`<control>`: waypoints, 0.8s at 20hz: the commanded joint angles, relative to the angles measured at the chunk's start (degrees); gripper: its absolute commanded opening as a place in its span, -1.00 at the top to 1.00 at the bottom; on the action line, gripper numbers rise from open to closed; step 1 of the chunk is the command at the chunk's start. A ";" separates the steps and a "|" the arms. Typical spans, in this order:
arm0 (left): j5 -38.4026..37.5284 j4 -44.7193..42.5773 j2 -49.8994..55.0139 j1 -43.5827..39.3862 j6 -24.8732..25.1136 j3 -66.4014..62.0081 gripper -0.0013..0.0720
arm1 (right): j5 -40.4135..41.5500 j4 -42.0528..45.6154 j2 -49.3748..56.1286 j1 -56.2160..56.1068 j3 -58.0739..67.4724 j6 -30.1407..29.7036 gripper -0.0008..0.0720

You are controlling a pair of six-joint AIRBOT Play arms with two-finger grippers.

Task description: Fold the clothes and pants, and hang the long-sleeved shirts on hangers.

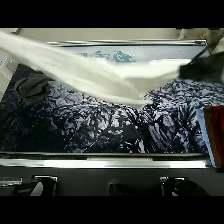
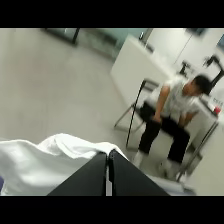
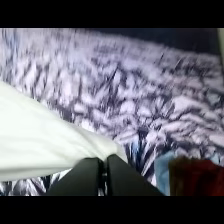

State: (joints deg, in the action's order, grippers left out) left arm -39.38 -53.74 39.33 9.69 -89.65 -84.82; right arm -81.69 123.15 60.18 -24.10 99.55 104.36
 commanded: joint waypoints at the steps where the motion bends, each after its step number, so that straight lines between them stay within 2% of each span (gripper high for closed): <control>1: 4.46 -0.28 -6.88 -0.02 -2.03 -6.69 0.91 | 7.87 4.48 -8.46 -0.02 8.35 5.70 0.87; 4: 4.74 -0.24 -10.12 -0.02 -2.91 -6.69 0.91 | 9.84 1.92 -15.19 -0.04 8.35 6.32 0.87; 7: 2.60 -1.33 -9.94 -0.02 1.64 -6.62 0.91 | 5.31 1.88 -17.90 -0.02 8.33 6.32 0.87; 10: -7.76 -5.90 -8.31 -0.02 1.79 -2.19 0.91 | -12.48 1.31 -16.28 -0.04 5.66 6.49 0.87; 12: -11.96 -5.51 -7.65 -0.15 1.79 6.78 0.91 | -22.93 -1.22 -14.51 -0.04 -2.32 7.06 0.87; 14: -10.29 -3.63 -7.65 -0.26 1.84 18.88 0.91 | -21.73 -7.82 -14.43 -0.04 -15.98 8.15 0.87; 16: -3.65 -1.33 -7.54 -0.28 1.84 31.58 0.91 | -9.66 -11.67 -14.36 -0.02 -31.63 11.43 0.87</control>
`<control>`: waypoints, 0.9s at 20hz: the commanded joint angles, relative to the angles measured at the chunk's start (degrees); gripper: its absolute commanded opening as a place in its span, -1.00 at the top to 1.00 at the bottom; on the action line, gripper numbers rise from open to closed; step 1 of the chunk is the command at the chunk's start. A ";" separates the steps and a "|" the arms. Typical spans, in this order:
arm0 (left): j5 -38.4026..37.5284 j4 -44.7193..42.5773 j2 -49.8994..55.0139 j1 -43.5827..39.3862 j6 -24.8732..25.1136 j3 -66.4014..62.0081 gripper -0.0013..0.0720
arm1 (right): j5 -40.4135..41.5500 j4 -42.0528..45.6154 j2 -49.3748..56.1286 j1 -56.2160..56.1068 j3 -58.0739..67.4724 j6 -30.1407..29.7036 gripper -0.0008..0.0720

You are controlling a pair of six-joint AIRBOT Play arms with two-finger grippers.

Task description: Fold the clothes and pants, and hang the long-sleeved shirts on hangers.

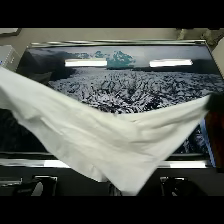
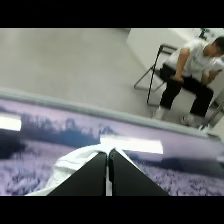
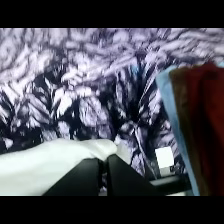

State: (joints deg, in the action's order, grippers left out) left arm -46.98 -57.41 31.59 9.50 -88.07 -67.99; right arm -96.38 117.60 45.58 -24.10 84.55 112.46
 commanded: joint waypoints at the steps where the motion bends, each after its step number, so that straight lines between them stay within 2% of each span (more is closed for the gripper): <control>1: 8.41 3.06 0.63 -0.31 0.26 20.00 0.91 | 13.55 -6.54 0.68 -0.02 -23.45 6.19 0.87; 3: 17.92 3.06 3.10 -1.20 0.24 28.04 0.91 | 27.58 -6.60 4.39 -0.02 -33.90 13.62 0.87; 4: 21.14 3.08 5.18 -1.70 0.20 30.40 0.91 | 31.45 -6.62 7.41 0.02 -36.09 16.61 0.87; 6: 21.00 4.26 9.77 -2.25 -0.85 31.74 0.91 | 34.93 -7.63 15.04 0.02 -35.82 18.91 0.87; 9: 18.67 6.91 14.16 -3.30 -1.01 31.71 0.91 | 35.19 -10.27 22.77 0.02 -32.13 19.63 0.86; 10: 18.01 6.86 14.56 -3.54 -0.74 31.71 0.91 | 34.80 -10.43 24.57 0.02 -30.18 20.41 0.76; 11: 17.27 6.88 14.62 -3.58 -0.59 31.71 0.91 | 34.88 -10.43 25.64 0.04 -28.26 20.28 0.44; 12: 16.44 6.86 14.60 -3.56 -0.57 31.71 0.91 | 35.28 -10.36 26.40 0.46 -25.88 18.97 0.02; 13: 15.65 6.88 14.60 -3.58 -0.17 31.71 0.91 | 35.85 -12.31 26.69 2.03 -23.52 17.64 -0.25; 14: 14.86 6.82 14.62 -3.56 -0.13 31.71 0.91 | 36.39 -15.74 26.69 5.18 -20.98 15.89 -0.26; 15: 14.36 6.82 14.60 -3.52 0.39 31.71 0.91 | 36.33 -19.93 26.67 9.09 -18.62 13.25 -0.35; 17: 13.07 6.80 14.56 -3.52 2.51 31.71 0.90 | 33.99 -32.04 26.69 18.56 -14.47 2.54 -0.39; 18: 12.31 6.60 14.58 -3.52 3.58 31.71 0.90 | 31.34 -37.18 26.69 22.99 -13.40 -2.71 -0.55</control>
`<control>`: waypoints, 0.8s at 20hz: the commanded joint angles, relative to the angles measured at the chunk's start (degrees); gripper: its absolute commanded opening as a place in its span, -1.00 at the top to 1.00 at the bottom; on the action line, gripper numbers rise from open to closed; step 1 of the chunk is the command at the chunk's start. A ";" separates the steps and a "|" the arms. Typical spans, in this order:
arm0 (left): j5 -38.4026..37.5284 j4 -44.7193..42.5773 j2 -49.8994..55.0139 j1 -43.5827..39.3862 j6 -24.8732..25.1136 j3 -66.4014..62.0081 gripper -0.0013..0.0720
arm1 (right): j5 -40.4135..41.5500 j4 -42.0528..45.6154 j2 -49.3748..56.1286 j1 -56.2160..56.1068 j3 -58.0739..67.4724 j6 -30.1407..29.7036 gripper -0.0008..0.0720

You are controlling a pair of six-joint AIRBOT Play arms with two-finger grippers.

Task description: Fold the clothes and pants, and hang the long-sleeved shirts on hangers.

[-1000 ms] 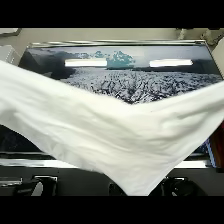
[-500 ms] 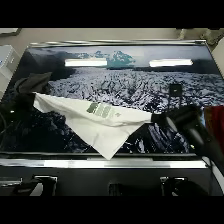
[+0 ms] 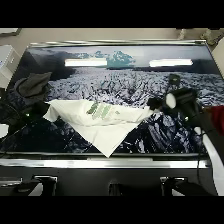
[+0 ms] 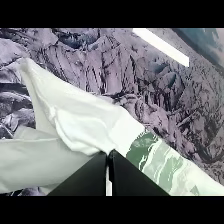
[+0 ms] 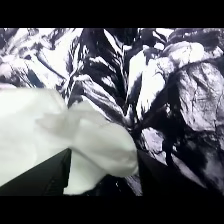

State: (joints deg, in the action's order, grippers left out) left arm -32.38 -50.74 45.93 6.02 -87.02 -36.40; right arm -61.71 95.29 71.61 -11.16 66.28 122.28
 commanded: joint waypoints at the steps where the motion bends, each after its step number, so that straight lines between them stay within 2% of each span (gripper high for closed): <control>1: -3.26 -0.63 0.24 -0.02 3.23 0.13 0.83 | -6.97 -18.84 0.63 14.38 5.16 -17.14 -0.60; 2: -4.33 -1.57 0.28 -0.02 3.28 0.13 0.47 | -10.93 -20.35 0.72 17.81 5.07 -20.06 -0.60; 3: -6.05 -2.89 0.31 -0.02 3.19 0.13 -0.48 | -15.02 -20.44 0.72 20.52 4.90 -22.97 -0.60; 4: -8.35 -4.00 0.33 0.07 2.51 0.13 -0.99 | -17.68 -20.26 0.76 22.67 4.87 -25.62 -0.60; 7: -25.27 -4.39 0.66 2.29 1.42 0.15 -0.98 | -20.61 -20.22 0.96 24.55 4.87 -29.99 -0.62; 9: -36.68 -4.31 1.29 1.84 -1.14 0.85 -0.98 | -21.59 -21.24 2.75 24.52 4.87 -30.25 -0.79; 10: -38.27 -4.26 1.11 0.35 -1.97 2.27 -0.98 | -22.03 -21.24 4.26 24.52 4.87 -30.23 -0.86; 13: -31.65 -0.46 1.62 -7.65 -6.95 9.77 -0.97 | -23.87 -22.40 9.25 24.52 4.87 -30.21 -0.91; 16: -15.91 12.50 3.32 -18.75 -7.56 16.57 -0.97 | -24.35 -24.68 12.59 24.52 4.87 -30.21 -0.91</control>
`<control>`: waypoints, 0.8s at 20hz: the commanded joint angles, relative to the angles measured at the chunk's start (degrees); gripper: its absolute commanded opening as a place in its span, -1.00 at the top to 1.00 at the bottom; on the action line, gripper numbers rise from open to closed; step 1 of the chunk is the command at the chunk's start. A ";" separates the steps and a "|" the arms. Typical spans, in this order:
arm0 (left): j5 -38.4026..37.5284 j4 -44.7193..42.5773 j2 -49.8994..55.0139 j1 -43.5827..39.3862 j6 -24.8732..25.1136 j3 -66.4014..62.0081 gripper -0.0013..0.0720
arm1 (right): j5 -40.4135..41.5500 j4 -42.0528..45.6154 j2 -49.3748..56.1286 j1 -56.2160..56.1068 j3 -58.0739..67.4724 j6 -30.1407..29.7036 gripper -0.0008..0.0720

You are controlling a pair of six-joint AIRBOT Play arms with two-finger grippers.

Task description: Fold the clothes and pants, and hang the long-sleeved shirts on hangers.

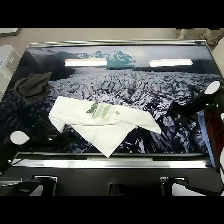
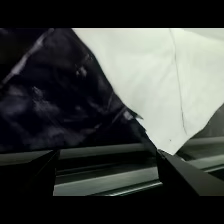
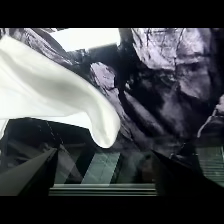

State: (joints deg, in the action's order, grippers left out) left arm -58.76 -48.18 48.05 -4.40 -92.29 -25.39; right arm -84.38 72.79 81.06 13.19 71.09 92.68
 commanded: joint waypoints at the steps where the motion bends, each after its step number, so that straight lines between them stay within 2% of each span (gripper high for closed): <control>1: 15.43 12.92 2.34 -11.45 -2.32 6.05 -0.96 | -1.46 -2.29 3.63 0.17 0.07 -0.61 -0.91; 3: 23.10 18.47 6.43 -16.20 -2.25 5.73 -0.79 | -0.92 -2.27 4.20 0.17 0.07 -0.76 -0.91; 5: 27.10 21.35 11.23 -19.02 -2.05 4.81 -0.79 | -0.87 -2.29 4.46 0.17 0.07 -1.64 -0.91; 8: 27.56 21.44 16.52 -20.74 -0.70 1.99 -0.78 | -0.94 -2.27 4.85 0.17 -0.57 -2.16 -0.94; 9: 28.02 21.46 17.49 -21.16 -0.74 1.20 -0.66 | -0.63 -2.32 4.83 0.17 -1.62 -2.54 -0.96; 12: 30.25 21.44 19.67 -21.81 -2.82 0.37 -0.53 | 1.20 -4.37 4.83 0.17 -7.04 -4.70 -0.99; 13: 30.36 21.42 20.46 -21.75 -2.93 0.37 -0.03 | 2.47 -5.22 4.83 0.17 -8.92 -4.94 -0.99; 14: 30.32 21.42 21.18 -21.75 -2.91 0.37 0.35 | 3.58 -5.81 4.83 0.17 -10.32 -4.92 -0.99; 15: 30.25 21.42 21.27 -21.77 -2.73 0.37 0.70 | 4.68 -6.67 4.83 0.17 -11.47 -4.94 -0.99; 16: 29.99 21.42 20.87 -21.75 -1.55 0.22 0.89 | 5.66 -7.67 4.85 0.17 -12.26 -4.98 -0.99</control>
State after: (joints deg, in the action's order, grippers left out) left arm -29.54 -27.31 67.90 -25.82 -94.54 -24.77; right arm -81.71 67.70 85.86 13.34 62.11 88.44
